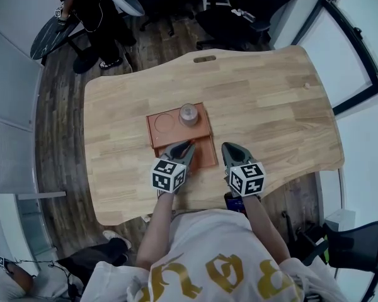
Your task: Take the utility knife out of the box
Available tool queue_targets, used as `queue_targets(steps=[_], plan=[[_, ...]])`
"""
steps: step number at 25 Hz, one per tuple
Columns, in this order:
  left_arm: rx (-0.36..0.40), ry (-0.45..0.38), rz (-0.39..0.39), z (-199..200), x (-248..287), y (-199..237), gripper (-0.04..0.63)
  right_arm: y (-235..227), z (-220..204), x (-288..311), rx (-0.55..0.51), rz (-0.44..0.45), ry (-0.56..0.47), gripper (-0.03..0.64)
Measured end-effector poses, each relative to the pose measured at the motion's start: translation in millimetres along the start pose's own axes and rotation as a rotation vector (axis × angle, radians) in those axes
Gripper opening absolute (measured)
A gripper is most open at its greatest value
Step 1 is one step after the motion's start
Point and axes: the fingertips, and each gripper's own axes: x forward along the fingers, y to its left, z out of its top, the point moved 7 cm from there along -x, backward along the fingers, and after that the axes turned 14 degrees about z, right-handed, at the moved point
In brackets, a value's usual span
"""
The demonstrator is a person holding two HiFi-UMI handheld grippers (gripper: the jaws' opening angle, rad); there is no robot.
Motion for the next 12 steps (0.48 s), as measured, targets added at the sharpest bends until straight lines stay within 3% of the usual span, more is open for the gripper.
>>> queue_targets(steps=[4,12], plan=[[-0.030,-0.050,0.015,2,-19,2,0.058,8,6,-2,-0.020,-0.001,-0.023,0.012],[-0.100,-0.131,0.116,4,-53,17,0.058,26,16,-9,-0.075,0.000,-0.056,0.012]])
